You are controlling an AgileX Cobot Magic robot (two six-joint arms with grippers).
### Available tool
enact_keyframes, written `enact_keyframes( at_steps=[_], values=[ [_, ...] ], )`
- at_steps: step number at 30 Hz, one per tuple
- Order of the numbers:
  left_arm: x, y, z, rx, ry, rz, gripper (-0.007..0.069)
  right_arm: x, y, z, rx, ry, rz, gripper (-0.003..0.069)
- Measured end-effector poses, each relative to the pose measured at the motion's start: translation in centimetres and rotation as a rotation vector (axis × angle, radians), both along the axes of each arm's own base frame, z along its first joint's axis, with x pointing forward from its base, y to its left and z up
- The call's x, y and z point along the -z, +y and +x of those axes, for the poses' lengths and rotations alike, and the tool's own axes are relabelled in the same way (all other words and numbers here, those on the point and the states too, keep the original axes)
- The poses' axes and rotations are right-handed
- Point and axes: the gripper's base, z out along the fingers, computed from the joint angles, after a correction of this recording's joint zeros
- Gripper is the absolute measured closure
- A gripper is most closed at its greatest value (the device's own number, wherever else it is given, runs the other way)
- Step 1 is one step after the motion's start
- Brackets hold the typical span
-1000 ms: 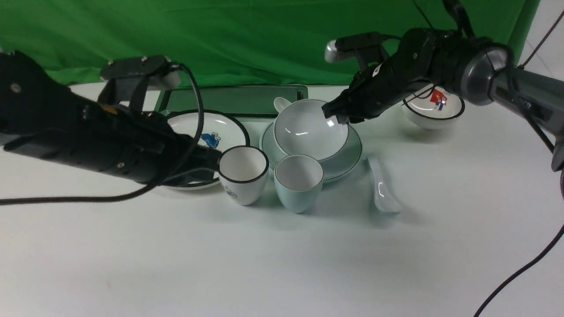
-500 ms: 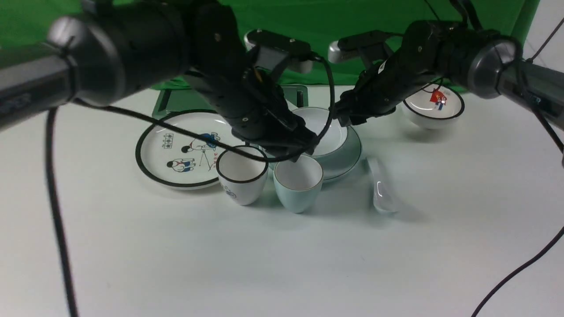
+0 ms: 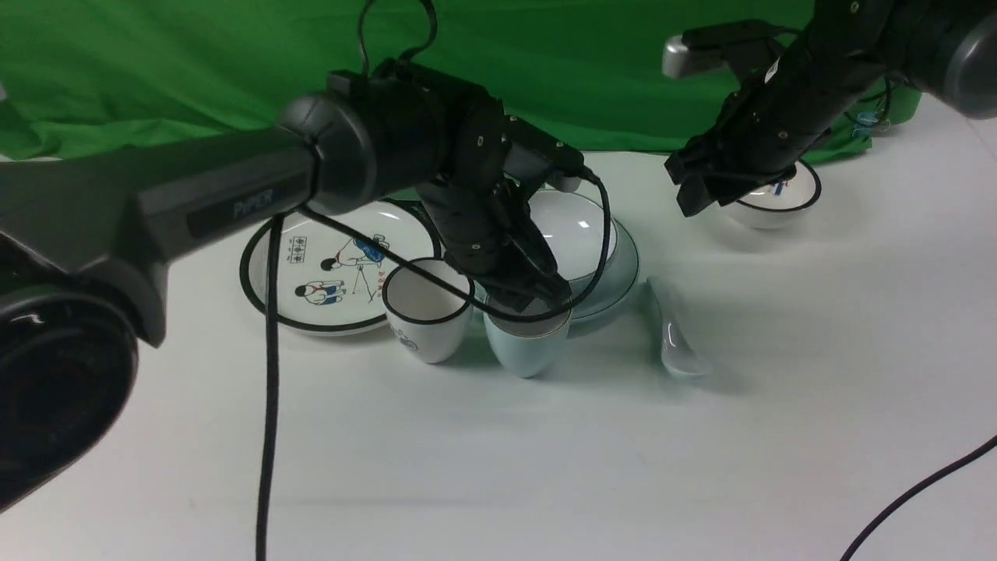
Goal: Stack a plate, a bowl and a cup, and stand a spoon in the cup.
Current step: Use the left arm to grab a blue teacup, then use the left arm to put the blue teacup into the blue rice bowl in the middle
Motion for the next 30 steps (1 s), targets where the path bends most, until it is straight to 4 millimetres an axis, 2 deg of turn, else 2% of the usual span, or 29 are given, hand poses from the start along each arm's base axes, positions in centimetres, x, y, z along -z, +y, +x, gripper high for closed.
enact_keyframes(
  at_steps=[3, 4, 7, 10, 12, 13, 15, 16, 19, 22, 23, 26, 30],
  values=[
    [-0.2, -0.3, -0.2, 0.024, 0.012, -0.030, 0.0610, 0.0, 0.0, 0.0, 0.001, -0.003, 0.001, 0.0298],
    [-0.3, -0.5, -0.3, 0.032, 0.024, -0.047, 0.0622, 0.0, 0.0, 0.0, 0.001, -0.003, 0.001, 0.0298],
    [-1.4, -0.8, -1.0, 0.057, 0.078, -0.087, 0.0624, 0.0, 0.0, 0.0, 0.000, -0.003, 0.000, 0.0298],
    [-4.1, -1.1, -0.7, 0.067, 0.022, -0.123, 0.0624, 0.0, -0.1, 0.0, -0.004, 0.000, -0.002, 0.0298],
    [-6.1, -1.1, 0.1, 0.052, -0.064, -0.147, 0.0624, 0.0, -0.1, 0.0, -0.004, 0.002, -0.003, 0.0298],
    [-6.3, -1.1, 0.1, 0.050, -0.074, -0.151, 0.0624, 0.0, -0.1, 0.0, -0.004, 0.002, -0.003, 0.0298],
    [-8.4, -0.5, 1.7, 0.000, -0.189, -0.190, 0.0624, 0.0, -0.1, 0.0, -0.005, 0.005, -0.009, 0.0298],
    [-8.4, -0.1, 2.5, -0.027, -0.211, -0.204, 0.0624, 0.0, -0.2, 0.0, -0.006, 0.004, -0.015, 0.0298],
    [-7.7, 0.3, 4.1, -0.080, -0.234, -0.225, 0.0624, 0.1, -0.3, -0.1, -0.008, 0.016, -0.033, 0.0298],
    [-4.1, 0.2, 5.9, -0.101, -0.192, -0.196, 0.0624, 0.2, -0.4, -0.4, -0.013, 0.044, -0.046, 0.0298],
    [-4.2, 0.2, 5.9, -0.101, -0.194, -0.197, 0.0624, 0.2, -0.4, -0.4, -0.013, 0.046, -0.046, 0.0298],
    [-1.0, -0.1, 6.6, -0.105, -0.138, -0.167, 0.0622, 0.4, -0.5, -0.7, -0.018, 0.081, -0.056, 0.0298],
    [-0.7, -0.2, 6.9, -0.116, -0.147, -0.168, 0.0594, 0.5, -0.6, -1.0, -0.023, 0.114, -0.067, 0.0297]
  ],
)
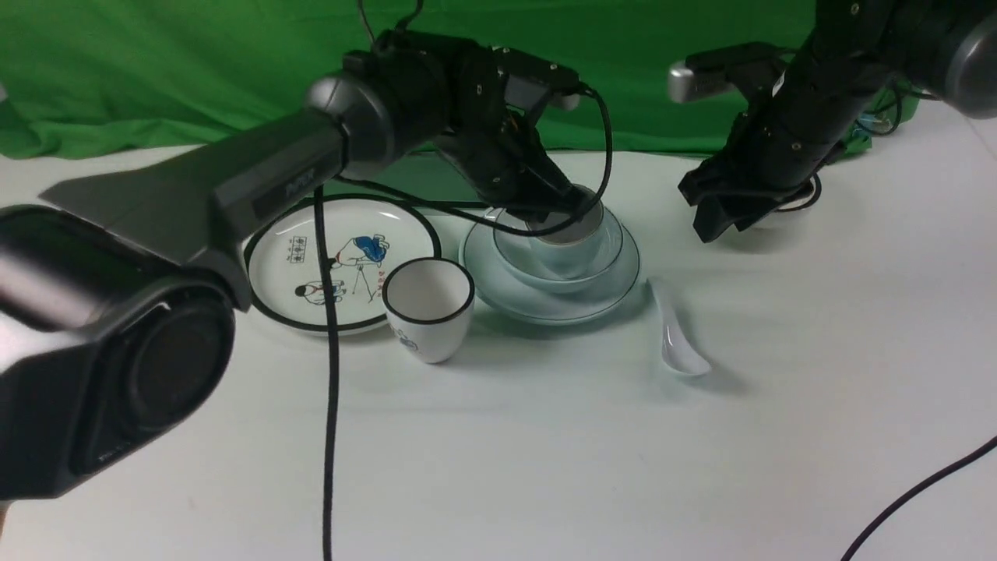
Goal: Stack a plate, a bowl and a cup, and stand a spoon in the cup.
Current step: Use the left arm to put the blue teacup into the blue rice bowl in the middle, then use the right arm to grab a blue soup spoon
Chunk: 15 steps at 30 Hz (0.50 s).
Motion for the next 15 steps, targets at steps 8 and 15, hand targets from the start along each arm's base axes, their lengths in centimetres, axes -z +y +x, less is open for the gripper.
enact_keyframes(
  at_steps=[8, 15],
  values=[
    [-1.7, 0.1, -0.1, -0.018, 0.010, -0.005, 0.0280, 0.3, 1.2, -0.9, -0.008, 0.059, -0.013, 0.0244],
    [-9.2, 1.4, -2.2, 0.000, -0.042, 0.035, 0.0146, 3.3, 2.9, -2.0, -0.016, 0.096, -0.018, 0.0138]
  ],
)
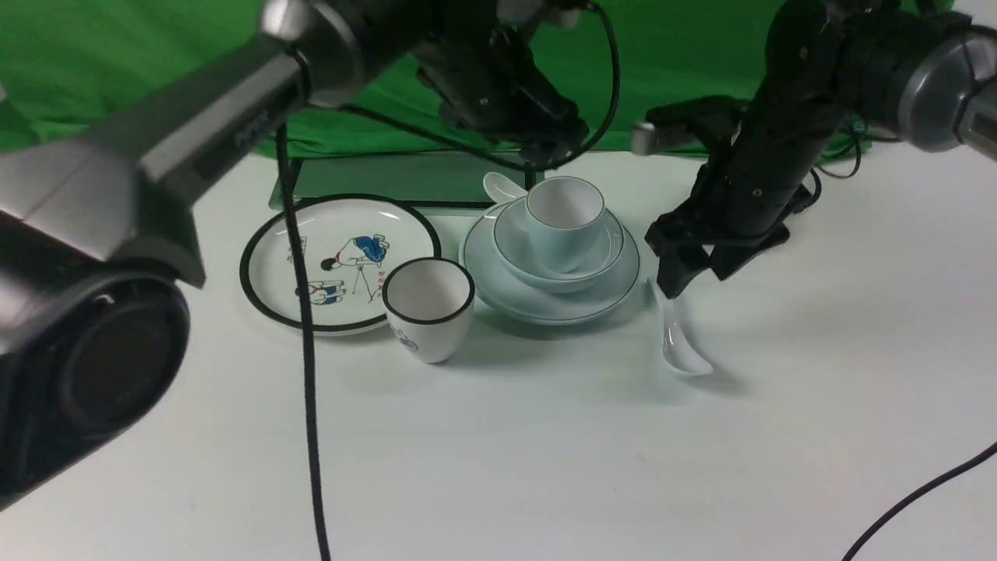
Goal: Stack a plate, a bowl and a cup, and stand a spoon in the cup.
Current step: Use the right arm to grab a blue soup spoon, then use the right arm to put the blue soup spoon into the blue teacup in the middle
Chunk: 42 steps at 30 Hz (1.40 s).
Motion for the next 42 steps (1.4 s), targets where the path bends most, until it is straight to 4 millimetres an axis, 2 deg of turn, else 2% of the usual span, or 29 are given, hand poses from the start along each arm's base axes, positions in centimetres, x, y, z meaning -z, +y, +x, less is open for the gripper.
enact_keyframes(
  at_steps=[1, 3, 5, 6, 7, 10, 13, 14, 15, 17, 18, 19, 20, 22, 24, 25, 26, 27, 28, 30, 31, 32, 35, 37, 38, 39, 41, 42],
  values=[
    [-1.9, 0.6, -0.9, 0.001, -0.007, 0.022, 0.0147, 1.0, 0.2, -0.3, 0.003, 0.006, -0.002, 0.0129],
    [-4.4, 1.7, -2.5, -0.004, 0.002, 0.061, 0.0161, 2.4, 0.5, -0.6, 0.012, 0.007, -0.002, 0.0123],
    [-6.1, 2.7, -3.6, -0.013, 0.003, 0.076, 0.0189, 3.4, 0.6, -0.8, 0.016, -0.006, 0.002, 0.0122],
    [-6.1, 2.8, -3.6, -0.014, 0.005, 0.078, 0.0193, 3.4, 0.6, -0.8, 0.016, -0.006, 0.002, 0.0122],
    [-7.6, 3.8, -4.3, -0.034, -0.013, 0.066, 0.0223, 4.1, 0.8, -0.9, 0.019, -0.034, 0.008, 0.0122],
    [-9.7, 5.2, -5.1, -0.072, -0.044, 0.041, 0.0283, 5.0, 0.9, -0.8, 0.022, -0.066, 0.014, 0.0128],
    [-12.2, 6.6, -6.4, -0.112, -0.093, 0.013, 0.0357, 5.8, 1.1, -0.5, 0.022, -0.082, 0.017, 0.0186],
    [-13.1, 7.0, -7.1, -0.116, -0.111, 0.004, 0.0385, 6.3, 1.1, -0.4, 0.021, -0.083, 0.014, 0.0230],
    [-13.2, 7.0, -7.3, -0.116, -0.113, 0.003, 0.0389, 6.4, 1.1, -0.4, 0.019, -0.083, 0.010, 0.0237],
    [-14.7, 7.7, -9.2, -0.116, -0.134, -0.009, 0.0435, 6.5, 1.0, -0.3, 0.010, -0.091, 0.000, 0.0335],
    [-14.7, 7.8, -9.4, -0.116, -0.129, -0.006, 0.0440, 6.5, 1.0, -0.3, 0.008, -0.091, 0.000, 0.0354],
    [-15.4, 8.4, -10.9, -0.116, -0.134, -0.007, 0.0455, 6.5, 0.9, -0.3, -0.006, -0.093, -0.013, 0.0421],
    [-15.2, 8.8, -11.7, -0.119, -0.120, 0.006, 0.0461, 6.5, 0.9, -0.4, -0.015, -0.086, -0.020, 0.0464],
    [-15.5, 9.7, -13.5, -0.131, -0.118, 0.021, 0.0468, 6.2, 0.7, -0.8, -0.026, -0.055, -0.034, 0.0466],
    [-14.9, 11.4, -16.1, -0.174, -0.084, 0.042, 0.0470, 5.3, 0.5, -1.4, -0.047, -0.028, -0.047, 0.0466],
    [-14.5, 11.4, -16.1, -0.177, -0.071, 0.046, 0.0470, 5.2, 0.5, -1.4, -0.049, -0.029, -0.048, 0.0466],
    [-14.1, 12.2, -17.4, -0.197, -0.053, 0.048, 0.0469, 4.2, 0.4, -1.7, -0.053, -0.042, -0.045, 0.0466],
    [-13.5, 13.4, -19.7, -0.218, -0.042, 0.054, 0.0473, 2.1, 0.5, -1.9, -0.055, -0.098, -0.017, 0.0466],
    [-13.4, 13.5, -20.0, -0.221, -0.043, 0.052, 0.0475, 1.8, 0.5, -2.0, -0.058, -0.105, -0.016, 0.0466],
    [-10.9, 14.8, -22.9, -0.237, -0.032, 0.063, 0.0510, -2.4, 1.6, -2.5, -0.107, -0.276, 0.080, 0.0466],
    [-10.5, 15.2, -23.9, -0.237, -0.045, 0.061, 0.0523, -3.4, 2.2, -2.6, -0.121, -0.333, 0.120, 0.0466],
    [-8.6, 15.7, -25.2, -0.223, -0.051, 0.080, 0.0559, -5.3, 3.4, -2.9, -0.167, -0.448, 0.175, 0.0466],
    [-5.6, 16.8, -28.5, -0.183, -0.103, 0.107, 0.0631, -7.7, 6.7, -2.9, -0.232, -0.732, 0.263, 0.0466],
    [-4.1, 17.1, -29.4, -0.166, -0.110, 0.121, 0.0649, -7.8, 7.7, -2.7, -0.238, -0.808, 0.280, 0.0466],
    [-2.6, 17.5, -30.7, -0.148, -0.134, 0.126, 0.0659, -7.5, 9.1, -2.1, -0.226, -0.922, 0.300, 0.0466],
    [-1.8, 17.7, -31.3, -0.136, -0.147, 0.134, 0.0660, -7.0, 9.5, -1.8, -0.220, -0.958, 0.302, 0.0466],
    [-0.6, 17.9, -32.0, -0.120, -0.172, 0.141, 0.0661, -5.9, 10.1, -1.0, -0.197, -1.012, 0.303, 0.0466],
    [0.2, 18.0, -32.3, -0.108, -0.198, 0.145, 0.0661, -4.7, 10.3, -0.4, -0.187, -1.018, 0.296, 0.0466]
  ],
)
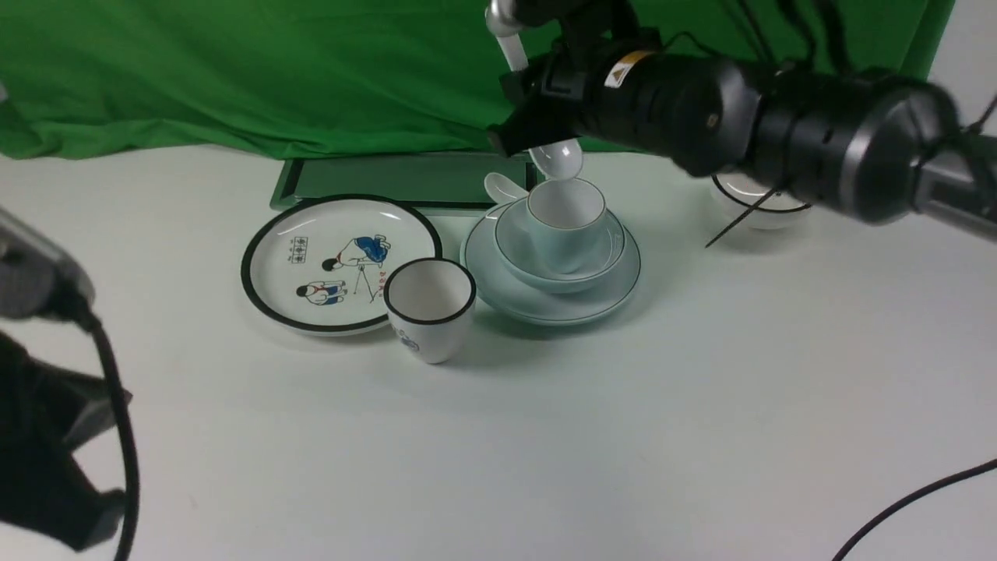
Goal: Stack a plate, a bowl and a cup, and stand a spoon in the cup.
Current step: Use the right arm to put the blue soup spoon into the blue teacup in the middle
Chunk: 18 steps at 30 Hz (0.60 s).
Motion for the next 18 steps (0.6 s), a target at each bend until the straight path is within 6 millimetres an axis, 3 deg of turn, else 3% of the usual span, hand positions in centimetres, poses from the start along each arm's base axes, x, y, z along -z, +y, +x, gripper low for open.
enact_keyframes(
  at_steps=[5, 11, 15, 18],
  values=[
    [0.4, 0.0, -0.3, 0.023, -0.130, -0.020, 0.0661, 4.1, -0.1, 1.7, 0.041, 0.011, -0.015, 0.0466],
    [-0.1, -0.1, 0.0, 0.034, -0.201, -0.036, 0.0661, 5.2, -0.4, 2.2, 0.055, 0.023, -0.020, 0.0389],
    [-0.3, -0.1, 0.0, 0.036, -0.218, -0.038, 0.0661, 3.9, -0.6, 1.3, 0.009, 0.072, -0.070, 0.0357],
    [-0.3, -0.1, 0.0, 0.036, -0.220, -0.038, 0.0661, 0.0, -1.9, -0.5, -0.077, 0.073, -0.196, 0.0437]
  ],
)
